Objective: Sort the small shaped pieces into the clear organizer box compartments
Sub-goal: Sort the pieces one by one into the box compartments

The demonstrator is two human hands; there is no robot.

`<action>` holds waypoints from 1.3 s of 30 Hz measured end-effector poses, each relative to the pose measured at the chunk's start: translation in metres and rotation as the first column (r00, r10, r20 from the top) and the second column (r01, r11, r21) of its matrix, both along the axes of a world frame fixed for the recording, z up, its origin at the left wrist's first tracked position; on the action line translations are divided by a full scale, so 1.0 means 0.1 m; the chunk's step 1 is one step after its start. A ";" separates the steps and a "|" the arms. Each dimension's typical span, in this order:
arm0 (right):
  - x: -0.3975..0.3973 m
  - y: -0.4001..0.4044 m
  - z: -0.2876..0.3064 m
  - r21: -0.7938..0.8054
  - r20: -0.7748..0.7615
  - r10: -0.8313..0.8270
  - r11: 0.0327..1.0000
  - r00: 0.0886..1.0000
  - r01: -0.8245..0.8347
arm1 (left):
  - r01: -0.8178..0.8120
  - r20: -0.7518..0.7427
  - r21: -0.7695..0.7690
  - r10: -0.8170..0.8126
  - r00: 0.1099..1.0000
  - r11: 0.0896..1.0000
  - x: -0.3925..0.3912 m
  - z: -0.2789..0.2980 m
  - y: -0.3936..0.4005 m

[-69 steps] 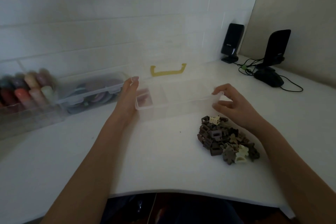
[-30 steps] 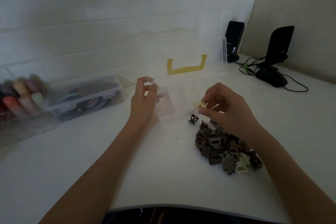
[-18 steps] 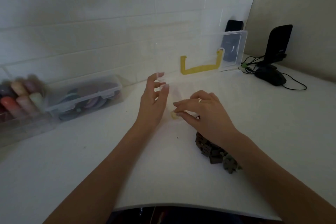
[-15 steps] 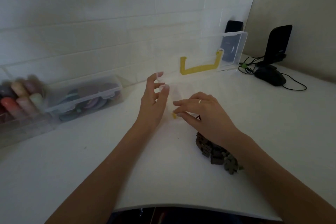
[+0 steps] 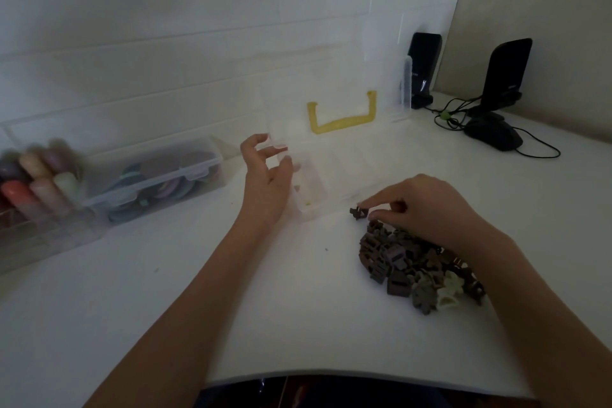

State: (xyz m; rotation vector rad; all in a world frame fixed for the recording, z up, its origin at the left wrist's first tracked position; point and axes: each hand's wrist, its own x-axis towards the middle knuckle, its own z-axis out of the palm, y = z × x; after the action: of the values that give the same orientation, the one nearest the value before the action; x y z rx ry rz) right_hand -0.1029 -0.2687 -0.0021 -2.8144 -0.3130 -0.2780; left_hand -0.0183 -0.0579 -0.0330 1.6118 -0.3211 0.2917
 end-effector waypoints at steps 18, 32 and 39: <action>0.00 0.04 -0.07 0.026 0.000 0.028 0.999 1.000 -0.028 | -0.012 0.087 0.089 0.005 0.996 0.996 0.04 -0.03 0.01; -0.06 0.22 0.01 0.765 0.205 0.153 0.591 0.967 -0.256 | -0.056 0.291 0.179 0.001 0.957 0.982 0.05 -0.10 0.01; 0.02 0.42 -0.09 0.370 0.472 0.128 0.869 0.872 -0.328 | -0.063 0.392 0.230 -0.033 0.919 0.971 -0.06 -0.08 -0.08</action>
State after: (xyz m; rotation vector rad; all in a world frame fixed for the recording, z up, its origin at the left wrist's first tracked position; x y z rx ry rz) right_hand -0.1006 -0.2271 -0.0109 -2.2116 -0.6013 -0.8167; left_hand -0.0247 -0.0660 -0.0411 1.7878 -0.6742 0.6132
